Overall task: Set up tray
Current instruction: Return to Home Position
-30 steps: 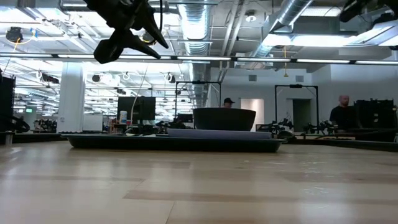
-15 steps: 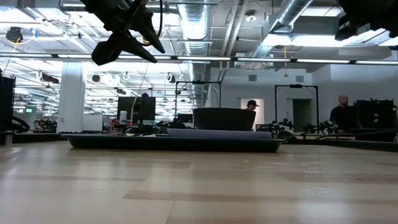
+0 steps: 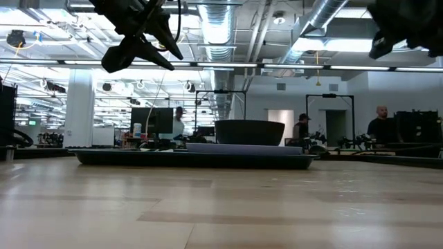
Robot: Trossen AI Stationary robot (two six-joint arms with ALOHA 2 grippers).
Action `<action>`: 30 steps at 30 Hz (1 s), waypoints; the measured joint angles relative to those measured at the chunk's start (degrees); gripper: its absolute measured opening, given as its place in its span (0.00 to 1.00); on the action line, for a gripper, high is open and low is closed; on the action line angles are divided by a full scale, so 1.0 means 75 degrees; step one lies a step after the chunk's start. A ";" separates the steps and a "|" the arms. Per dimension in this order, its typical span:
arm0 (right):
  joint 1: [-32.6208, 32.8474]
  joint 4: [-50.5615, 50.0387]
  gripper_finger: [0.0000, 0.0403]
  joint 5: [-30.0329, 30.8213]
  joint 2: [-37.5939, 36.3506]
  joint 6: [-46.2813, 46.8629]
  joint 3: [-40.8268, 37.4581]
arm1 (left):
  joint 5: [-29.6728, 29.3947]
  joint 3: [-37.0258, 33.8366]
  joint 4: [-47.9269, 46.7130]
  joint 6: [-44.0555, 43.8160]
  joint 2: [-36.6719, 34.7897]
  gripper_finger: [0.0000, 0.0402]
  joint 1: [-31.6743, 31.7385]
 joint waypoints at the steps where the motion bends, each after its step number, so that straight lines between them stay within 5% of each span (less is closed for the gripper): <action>1: -0.0045 -0.0189 0.15 0.0000 -0.0001 0.0001 0.0000 | 0.0000 0.0000 0.0001 0.0029 0.0000 0.25 0.0000; 13: -0.0550 -0.2199 0.15 0.0874 0.0002 0.0160 0.0000 | 0.0213 0.0000 0.0001 0.0482 0.0000 0.25 0.0000; 22: -0.0550 -0.2247 0.15 0.1561 0.0002 0.1123 0.0032 | 0.0278 -0.0003 0.0118 0.0564 0.0003 0.25 0.0000; 30: -0.0527 -0.2256 0.15 0.1559 0.0002 0.1950 0.0035 | 0.1122 -0.0006 0.1139 0.2546 -0.0107 0.25 -0.0010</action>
